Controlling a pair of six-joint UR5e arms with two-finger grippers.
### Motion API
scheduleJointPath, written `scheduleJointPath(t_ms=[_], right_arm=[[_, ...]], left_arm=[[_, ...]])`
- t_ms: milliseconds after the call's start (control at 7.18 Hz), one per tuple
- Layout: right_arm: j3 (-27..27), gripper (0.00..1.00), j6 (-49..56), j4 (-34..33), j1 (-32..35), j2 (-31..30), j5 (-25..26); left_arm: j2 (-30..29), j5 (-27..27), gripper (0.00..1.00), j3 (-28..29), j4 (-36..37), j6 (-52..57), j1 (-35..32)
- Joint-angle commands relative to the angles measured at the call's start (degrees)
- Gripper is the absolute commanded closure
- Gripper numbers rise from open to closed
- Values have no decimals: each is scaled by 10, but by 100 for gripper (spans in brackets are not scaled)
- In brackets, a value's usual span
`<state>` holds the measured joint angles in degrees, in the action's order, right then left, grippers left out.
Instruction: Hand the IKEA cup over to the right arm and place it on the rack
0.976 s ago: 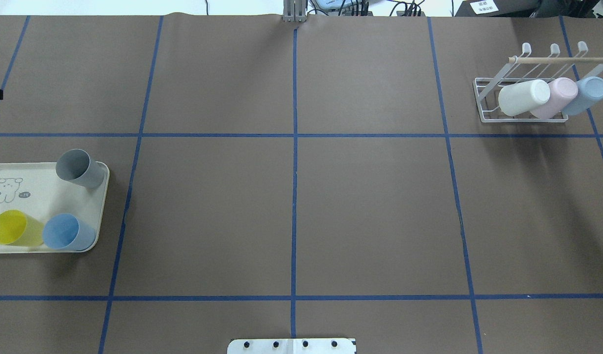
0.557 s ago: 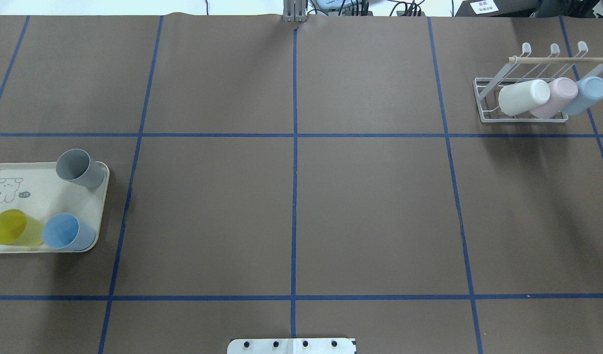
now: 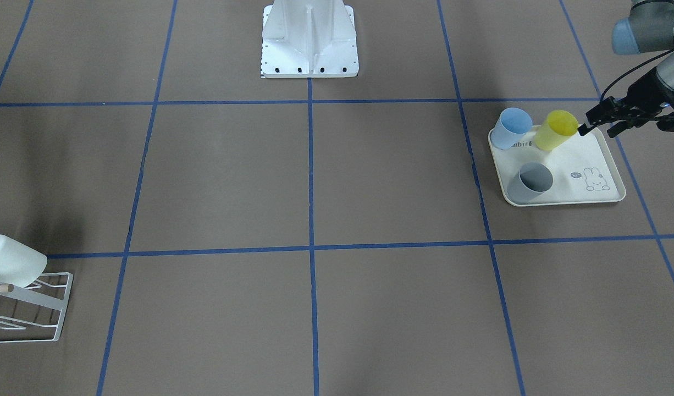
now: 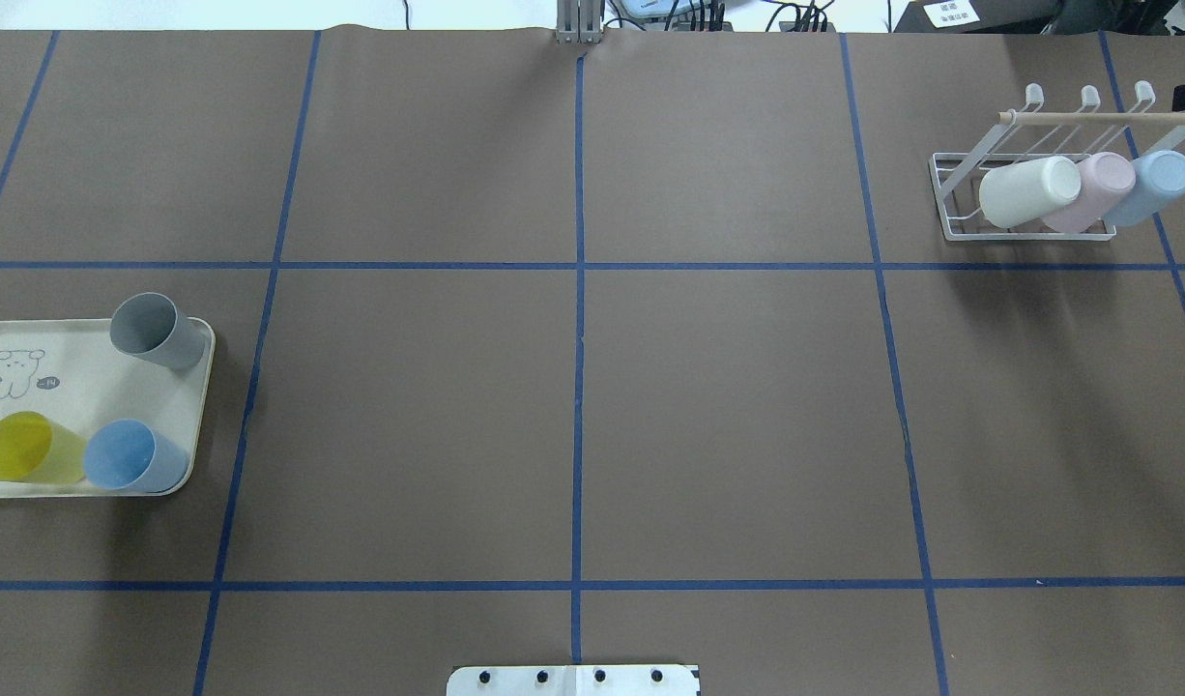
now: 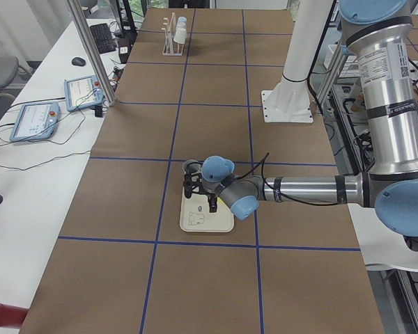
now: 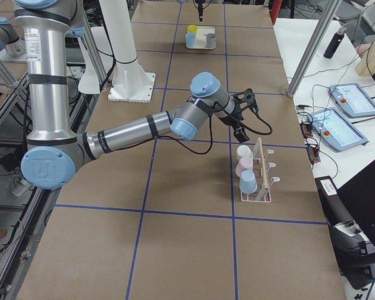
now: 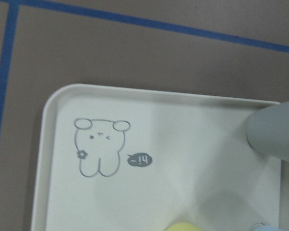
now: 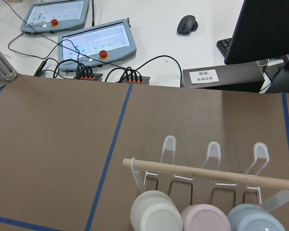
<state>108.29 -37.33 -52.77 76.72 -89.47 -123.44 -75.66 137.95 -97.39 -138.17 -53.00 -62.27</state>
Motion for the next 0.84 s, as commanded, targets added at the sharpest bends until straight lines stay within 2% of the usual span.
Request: scheduleJointPath(t_ms=[0, 279, 418, 557, 697], right_arm=[[-3, 0, -1, 11, -10, -1, 0], [-4, 0, -1, 12, -13, -2, 0], [-4, 0, -1, 13, -15, -2, 0], [-4, 0, -1, 12, -18, -3, 0], [-4, 0, -1, 12, -20, -3, 1]], left_arm=[[14, -2, 0, -13, -1, -26, 30], [24, -2, 1, -12, 0, -28, 57], [31, -3, 9, -12, 0, -28, 58], [32, -6, 25, -12, 0, -30, 59], [32, -8, 52, -10, 1, -30, 62]])
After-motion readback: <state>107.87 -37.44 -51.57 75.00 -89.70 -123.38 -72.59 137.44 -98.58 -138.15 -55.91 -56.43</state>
